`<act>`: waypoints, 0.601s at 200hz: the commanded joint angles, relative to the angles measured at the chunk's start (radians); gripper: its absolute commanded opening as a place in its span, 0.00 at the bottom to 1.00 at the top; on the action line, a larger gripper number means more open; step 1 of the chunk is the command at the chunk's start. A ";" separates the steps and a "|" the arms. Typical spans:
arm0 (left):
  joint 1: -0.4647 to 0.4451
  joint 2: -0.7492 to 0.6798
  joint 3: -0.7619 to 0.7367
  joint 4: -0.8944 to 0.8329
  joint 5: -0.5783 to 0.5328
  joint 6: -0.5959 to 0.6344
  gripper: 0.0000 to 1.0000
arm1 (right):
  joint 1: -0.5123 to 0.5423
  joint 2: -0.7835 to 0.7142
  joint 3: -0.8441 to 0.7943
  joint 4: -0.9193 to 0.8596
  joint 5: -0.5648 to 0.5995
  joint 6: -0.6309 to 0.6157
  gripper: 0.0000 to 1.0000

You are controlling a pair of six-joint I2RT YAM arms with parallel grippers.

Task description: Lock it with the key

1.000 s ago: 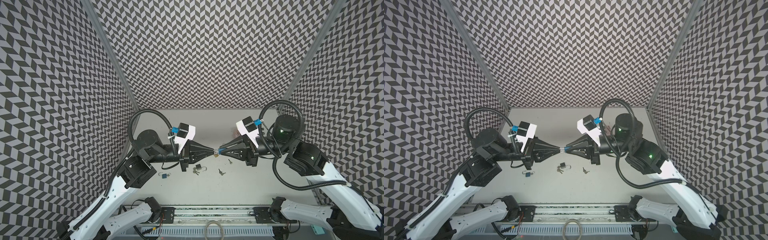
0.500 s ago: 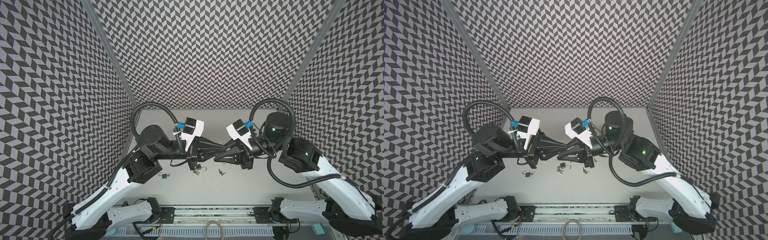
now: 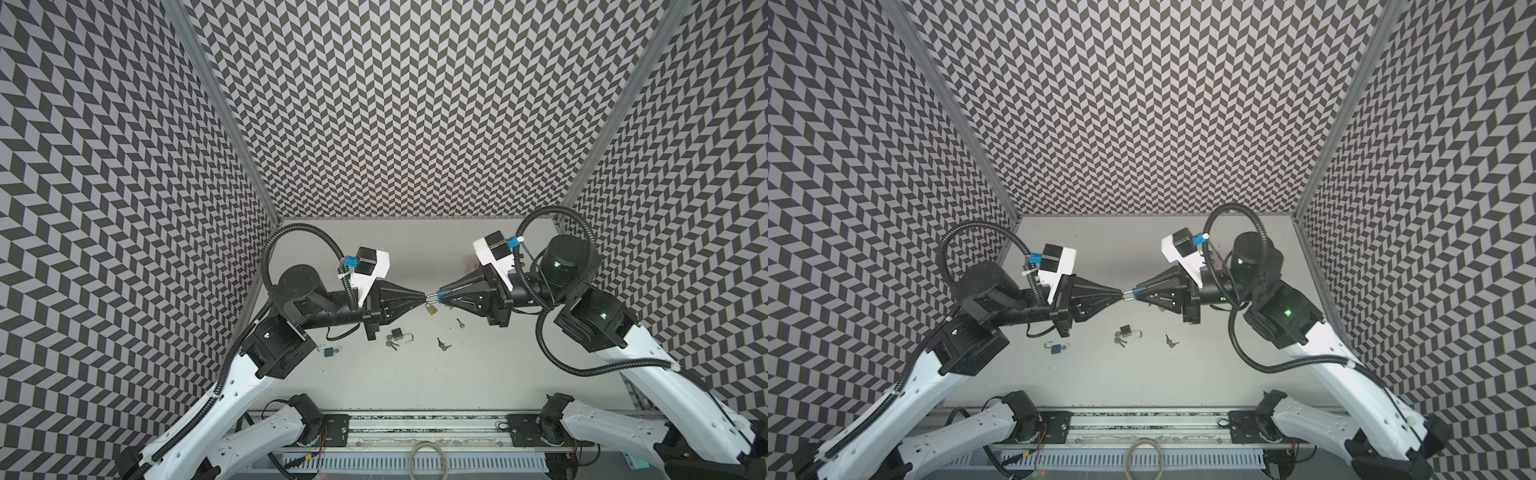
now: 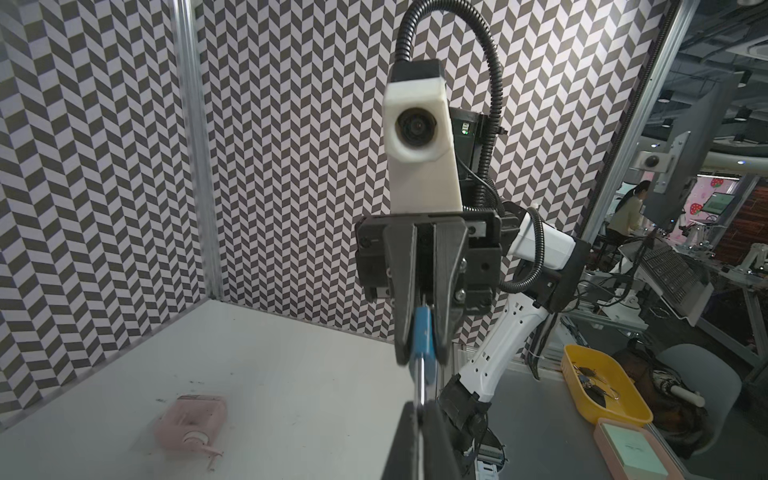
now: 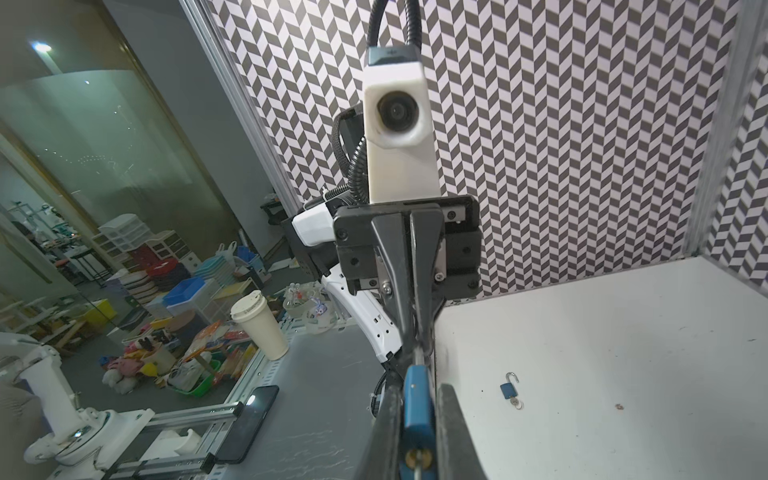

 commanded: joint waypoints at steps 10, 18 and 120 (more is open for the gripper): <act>0.026 -0.063 0.037 -0.022 0.049 -0.008 0.00 | -0.034 -0.064 0.005 0.133 -0.014 0.044 0.00; 0.026 -0.062 0.032 -0.003 0.062 -0.021 0.00 | -0.034 -0.060 0.009 0.131 -0.021 0.047 0.00; 0.015 0.029 0.049 0.054 0.116 -0.044 0.52 | -0.022 0.006 0.070 -0.021 -0.044 -0.006 0.00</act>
